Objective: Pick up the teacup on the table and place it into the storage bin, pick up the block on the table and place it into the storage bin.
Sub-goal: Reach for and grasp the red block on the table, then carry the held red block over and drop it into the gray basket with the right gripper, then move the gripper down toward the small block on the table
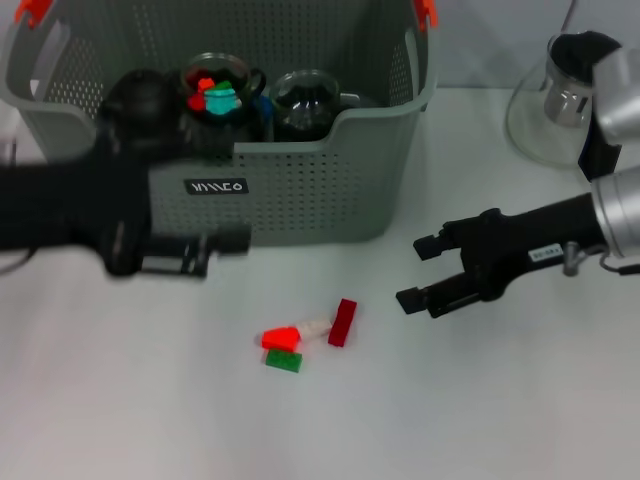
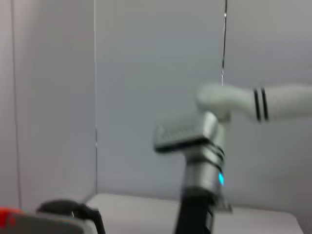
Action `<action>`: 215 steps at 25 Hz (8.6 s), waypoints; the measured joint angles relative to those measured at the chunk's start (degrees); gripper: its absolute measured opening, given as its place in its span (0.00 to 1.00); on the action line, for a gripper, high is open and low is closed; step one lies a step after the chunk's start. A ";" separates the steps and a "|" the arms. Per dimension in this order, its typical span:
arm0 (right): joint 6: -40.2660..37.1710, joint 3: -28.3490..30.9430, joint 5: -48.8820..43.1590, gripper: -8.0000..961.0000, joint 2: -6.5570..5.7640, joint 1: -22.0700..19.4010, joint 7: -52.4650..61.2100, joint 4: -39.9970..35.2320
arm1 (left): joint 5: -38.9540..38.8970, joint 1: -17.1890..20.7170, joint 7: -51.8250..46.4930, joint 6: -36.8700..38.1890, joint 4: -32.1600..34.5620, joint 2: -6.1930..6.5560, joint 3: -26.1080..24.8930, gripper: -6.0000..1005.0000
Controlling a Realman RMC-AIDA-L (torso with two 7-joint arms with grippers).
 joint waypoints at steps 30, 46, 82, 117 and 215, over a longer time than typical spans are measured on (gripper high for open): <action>13.76 -23.29 -15.68 0.98 6.44 20.71 29.23 7.08 | 17.59 4.64 13.17 -3.04 -6.23 -1.86 -5.14 0.89; 21.66 -33.14 -11.85 0.98 6.62 20.64 30.64 7.83 | 17.65 4.41 13.19 -2.88 -6.27 -1.87 -4.88 0.89; 25.39 -37.39 -8.82 0.98 6.79 19.81 30.05 9.47 | 17.82 2.69 13.02 -3.16 -8.03 -1.87 -4.80 0.89; 18.54 -36.66 -8.87 0.73 5.99 14.22 30.66 0.76 | 17.82 2.30 12.76 -3.37 -8.29 -1.87 -4.80 0.88; 19.70 -36.37 -12.37 0.98 6.34 16.89 19.34 -0.44 | 20.90 0.67 12.66 -5.73 -10.94 -1.48 -8.11 0.89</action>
